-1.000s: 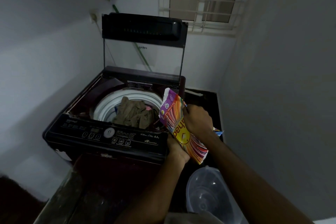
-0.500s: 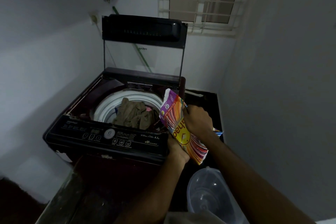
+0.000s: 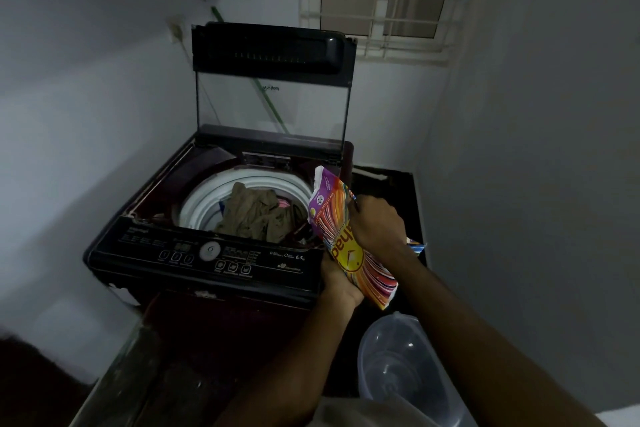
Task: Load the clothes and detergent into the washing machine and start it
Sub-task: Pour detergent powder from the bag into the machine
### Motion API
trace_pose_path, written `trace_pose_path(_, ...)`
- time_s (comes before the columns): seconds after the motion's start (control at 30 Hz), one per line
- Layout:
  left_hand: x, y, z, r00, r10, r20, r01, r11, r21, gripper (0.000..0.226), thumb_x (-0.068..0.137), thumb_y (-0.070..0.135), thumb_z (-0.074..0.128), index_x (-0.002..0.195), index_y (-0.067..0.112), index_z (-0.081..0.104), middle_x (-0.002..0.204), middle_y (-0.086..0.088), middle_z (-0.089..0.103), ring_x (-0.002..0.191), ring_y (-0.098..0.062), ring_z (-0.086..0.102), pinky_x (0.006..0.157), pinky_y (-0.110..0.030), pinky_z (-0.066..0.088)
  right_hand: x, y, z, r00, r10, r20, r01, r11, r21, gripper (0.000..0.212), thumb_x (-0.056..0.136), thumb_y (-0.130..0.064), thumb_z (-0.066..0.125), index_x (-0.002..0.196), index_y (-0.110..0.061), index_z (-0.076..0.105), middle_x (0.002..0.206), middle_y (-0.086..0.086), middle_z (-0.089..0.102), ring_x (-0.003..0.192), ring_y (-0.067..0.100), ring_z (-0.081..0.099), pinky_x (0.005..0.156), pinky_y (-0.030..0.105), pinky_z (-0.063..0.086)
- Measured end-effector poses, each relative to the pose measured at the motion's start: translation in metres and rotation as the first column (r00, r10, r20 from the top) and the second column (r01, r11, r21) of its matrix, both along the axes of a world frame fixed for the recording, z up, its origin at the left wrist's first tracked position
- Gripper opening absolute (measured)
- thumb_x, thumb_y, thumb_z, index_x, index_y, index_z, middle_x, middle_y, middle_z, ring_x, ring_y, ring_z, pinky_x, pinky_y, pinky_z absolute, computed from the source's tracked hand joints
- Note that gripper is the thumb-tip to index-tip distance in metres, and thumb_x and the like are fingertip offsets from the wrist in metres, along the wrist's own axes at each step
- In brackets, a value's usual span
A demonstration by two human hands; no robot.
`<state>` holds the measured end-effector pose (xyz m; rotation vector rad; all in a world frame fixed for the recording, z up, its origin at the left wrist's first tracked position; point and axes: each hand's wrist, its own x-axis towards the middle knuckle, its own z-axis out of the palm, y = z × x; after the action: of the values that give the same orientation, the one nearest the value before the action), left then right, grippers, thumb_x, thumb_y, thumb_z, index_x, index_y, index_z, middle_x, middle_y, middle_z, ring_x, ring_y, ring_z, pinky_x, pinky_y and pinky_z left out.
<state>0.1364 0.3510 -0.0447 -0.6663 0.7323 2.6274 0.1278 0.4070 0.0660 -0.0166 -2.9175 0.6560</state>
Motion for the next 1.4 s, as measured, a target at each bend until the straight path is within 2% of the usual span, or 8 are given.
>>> trace_pose_path(0.1,0.002,0.000,0.001,1.000,0.009,-0.003,-0.009,1.000,0.009,0.059,0.103,0.050,0.022,0.123,0.011,0.061,0.127,-0.021,0.061,0.109,-0.038,0.060,0.095,-0.046,0.048,-0.001,-0.001,-0.002,1.000,0.006,0.000,-0.006,1.000,-0.014,0.038,0.101,-0.038,0.037,0.088,-0.011,0.060,0.079,0.001,0.059,0.069,0.019,0.057,0.054,0.025,0.032)
trace_pose_path(0.27,0.001,-0.002,0.002,1.000,0.014,0.019,-0.015,0.999,0.029,0.055,0.105,0.043,0.023,0.128,0.007,0.058,0.131,-0.023,0.058,0.115,-0.040,0.057,0.102,-0.049,0.043,-0.003,-0.005,0.001,1.000,0.021,0.007,-0.021,1.000,0.017,0.037,0.101,-0.038,0.038,0.086,-0.012,0.059,0.075,0.000,0.055,0.068,0.019,0.056,0.051,0.023,0.028)
trace_pose_path(0.4,0.002,-0.003,0.003,1.000,0.022,0.017,-0.022,0.999,0.037,0.058,0.104,0.048,0.024,0.129,0.008,0.058,0.131,-0.023,0.059,0.121,-0.041,0.054,0.096,-0.048,0.046,-0.007,-0.007,0.000,0.999,0.035,0.021,-0.035,0.999,0.004,0.034,0.101,-0.038,0.039,0.081,-0.015,0.054,0.075,-0.001,0.057,0.065,0.017,0.055,0.049,0.021,0.027)
trace_pose_path(0.7,0.002,-0.006,0.002,0.999,0.027,0.023,-0.028,0.999,0.031,0.060,0.103,0.050,0.024,0.131,0.010,0.058,0.134,-0.022,0.058,0.117,-0.039,0.057,0.093,-0.046,0.048,-0.010,-0.008,-0.002,0.998,0.054,0.032,-0.054,0.998,-0.023,0.035,0.100,-0.036,0.039,0.081,-0.013,0.057,0.081,0.005,0.065,0.072,0.023,0.063,0.065,0.033,0.052)
trace_pose_path(0.97,0.002,-0.007,0.007,0.998,0.052,0.034,-0.053,0.998,0.030,0.059,0.103,0.051,0.023,0.129,0.011,0.059,0.129,-0.022,0.060,0.108,-0.038,0.060,0.088,-0.046,0.050,-0.012,-0.010,-0.002,0.998,0.061,0.030,-0.061,0.998,-0.027,0.033,0.100,-0.037,0.041,0.085,-0.013,0.058,0.082,0.004,0.066,0.070,0.019,0.063,0.064,0.030,0.052)
trace_pose_path(1.13,0.003,-0.008,0.009,0.998,0.038,0.040,-0.038,0.999,0.011,0.055,0.105,0.043,0.021,0.111,0.010,0.065,0.108,-0.020,0.067,0.098,-0.036,0.062,0.082,-0.044,0.051,-0.012,-0.012,-0.002,0.998,0.046,0.032,-0.046,0.999,-0.002,0.031,0.100,-0.036,0.041,0.082,-0.014,0.055,0.082,0.005,0.065,0.071,0.021,0.063,0.064,0.031,0.050)
trace_pose_path(1.3,0.001,-0.008,0.007,0.998,0.047,0.031,-0.048,0.998,0.028,0.057,0.104,0.049,0.022,0.119,0.011,0.062,0.118,-0.021,0.064,0.103,-0.037,0.061,0.086,-0.044,0.050,-0.014,-0.011,-0.001,0.998,0.051,0.037,-0.051,0.999,0.000,0.032,0.100,-0.037,0.041,0.084,-0.013,0.056,0.079,0.002,0.060,0.069,0.019,0.059,0.061,0.028,0.044)
trace_pose_path(1.4,-0.001,-0.007,0.005,0.998,0.053,0.022,-0.054,0.997,0.050,0.055,0.105,0.044,0.021,0.115,0.010,0.063,0.113,-0.020,0.065,0.101,-0.037,0.061,0.087,-0.045,0.049,-0.013,-0.013,-0.002,0.999,0.039,0.030,-0.040,0.999,0.017,0.031,0.100,-0.036,0.040,0.082,-0.015,0.054,0.080,0.003,0.060,0.070,0.021,0.059,0.062,0.029,0.045)
